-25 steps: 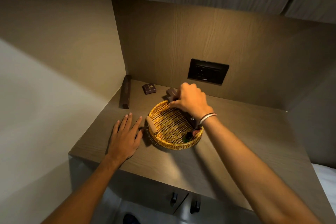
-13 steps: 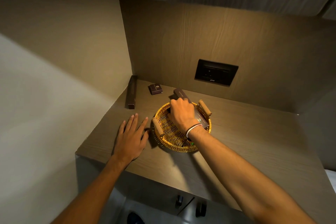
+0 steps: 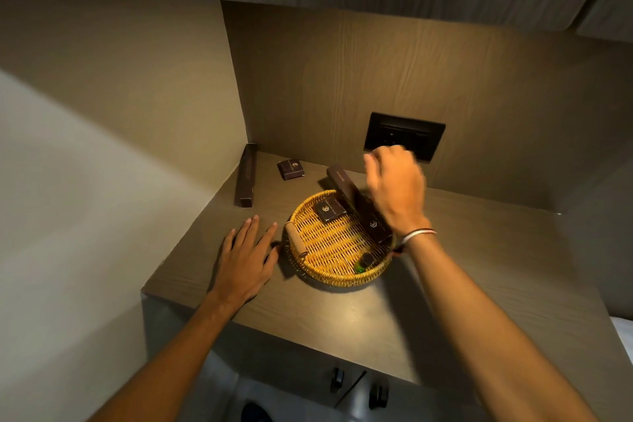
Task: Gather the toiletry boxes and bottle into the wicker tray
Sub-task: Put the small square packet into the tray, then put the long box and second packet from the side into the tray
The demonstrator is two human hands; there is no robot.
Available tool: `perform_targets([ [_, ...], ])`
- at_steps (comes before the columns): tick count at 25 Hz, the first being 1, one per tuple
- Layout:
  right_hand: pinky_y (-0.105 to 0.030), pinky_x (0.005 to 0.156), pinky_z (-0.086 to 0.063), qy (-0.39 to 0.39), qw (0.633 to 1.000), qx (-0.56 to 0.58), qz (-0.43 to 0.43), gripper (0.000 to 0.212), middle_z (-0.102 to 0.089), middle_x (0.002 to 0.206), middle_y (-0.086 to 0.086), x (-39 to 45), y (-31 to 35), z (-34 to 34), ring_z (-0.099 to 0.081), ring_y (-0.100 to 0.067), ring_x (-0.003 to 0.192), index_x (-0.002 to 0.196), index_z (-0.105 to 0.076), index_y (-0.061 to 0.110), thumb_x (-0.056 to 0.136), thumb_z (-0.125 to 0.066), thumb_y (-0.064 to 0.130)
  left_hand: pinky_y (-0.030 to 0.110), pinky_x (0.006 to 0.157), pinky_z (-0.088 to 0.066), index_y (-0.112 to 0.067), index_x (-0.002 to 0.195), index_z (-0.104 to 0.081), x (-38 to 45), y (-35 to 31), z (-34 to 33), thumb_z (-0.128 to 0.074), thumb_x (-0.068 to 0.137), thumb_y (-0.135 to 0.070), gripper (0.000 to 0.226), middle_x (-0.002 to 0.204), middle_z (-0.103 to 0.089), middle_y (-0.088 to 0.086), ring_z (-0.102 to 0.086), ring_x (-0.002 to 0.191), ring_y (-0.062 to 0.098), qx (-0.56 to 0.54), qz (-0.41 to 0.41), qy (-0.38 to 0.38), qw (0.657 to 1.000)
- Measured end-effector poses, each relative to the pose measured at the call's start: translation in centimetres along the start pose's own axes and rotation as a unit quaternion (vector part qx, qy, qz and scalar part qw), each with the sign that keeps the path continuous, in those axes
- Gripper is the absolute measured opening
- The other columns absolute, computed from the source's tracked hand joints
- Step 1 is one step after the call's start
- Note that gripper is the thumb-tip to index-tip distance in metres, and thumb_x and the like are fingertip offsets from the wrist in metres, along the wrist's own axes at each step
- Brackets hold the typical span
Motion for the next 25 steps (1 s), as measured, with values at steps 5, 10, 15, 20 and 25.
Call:
perform_targets([
  [5, -0.05, 0.1, -0.042, 0.079, 0.989, -0.032, -0.122, 0.035, -0.06, 0.133, -0.018, -2.8, -11.7, -1.5, -0.053, -0.036, 0.123, 0.132, -0.059, 0.009, 0.1, -0.046, 0.01, 0.033, 0.08, -0.053, -0.016, 0.106, -0.059, 2.7, 1.1, 3.7, -0.047, 0.098, -0.031, 0.021, 0.105, -0.057, 0.007, -0.059, 0.092, 0.019, -0.085, 0.045, -0.088, 0.991],
  [10, -0.049, 0.123, -0.022, 0.187, 0.973, -0.067, -0.12, 0.045, -0.04, 0.159, -0.016, -8.5, -14.2, -5.9, -0.032, -0.032, 0.15, 0.148, -0.046, 0.015, 0.104, -0.042, 0.022, 0.029, 0.06, -0.044, -0.011, 0.096, -0.056, 7.7, 3.2, 6.8, -0.06, 0.092, -0.028, 0.019, 0.103, -0.059, 0.017, -0.051, 0.08, 0.018, -0.088, 0.122, -0.123, 0.981],
  [15, -0.048, 0.123, -0.025, 0.174, 0.975, -0.082, -0.115, 0.046, -0.041, 0.158, -0.014, -8.1, -14.1, -6.0, -0.033, -0.029, 0.15, 0.148, -0.046, 0.016, 0.104, -0.042, 0.025, 0.045, 0.079, -0.054, -0.004, 0.12, -0.051, 11.1, 4.7, 6.2, -0.064, 0.089, -0.039, 0.049, 0.118, -0.061, 0.023, -0.062, 0.104, 0.039, -0.105, 0.227, -0.019, 0.968],
  [20, -0.046, 0.122, -0.028, 0.162, 0.977, -0.082, -0.116, 0.043, -0.045, 0.155, -0.012, -8.2, -13.7, -5.7, -0.037, -0.028, 0.147, 0.145, -0.049, 0.017, 0.104, -0.042, 0.026, 0.045, 0.084, -0.053, -0.002, 0.117, -0.06, 11.3, 5.1, 5.1, -0.061, 0.093, -0.03, 0.037, 0.116, -0.067, 0.024, -0.064, 0.104, 0.041, -0.081, 0.234, 0.024, 0.969],
  [25, -0.046, 0.119, -0.03, 0.156, 0.977, -0.093, -0.11, 0.039, -0.051, 0.149, -0.015, -8.3, -13.4, -5.8, -0.041, -0.031, 0.144, 0.14, -0.053, 0.014, 0.103, -0.043, 0.022, 0.038, 0.093, -0.049, -0.019, 0.12, -0.067, 10.8, 7.3, 9.9, -0.075, 0.081, -0.02, 0.04, 0.118, -0.071, 0.014, -0.065, 0.11, 0.034, -0.122, 0.18, 0.026, 0.976],
])
Point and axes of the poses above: each hand's wrist, its own x-axis towards the middle knuckle, its own z-axis out of the back of the hand, y = z × x, the point moved 6 cm from there along x, towards the middle knuckle
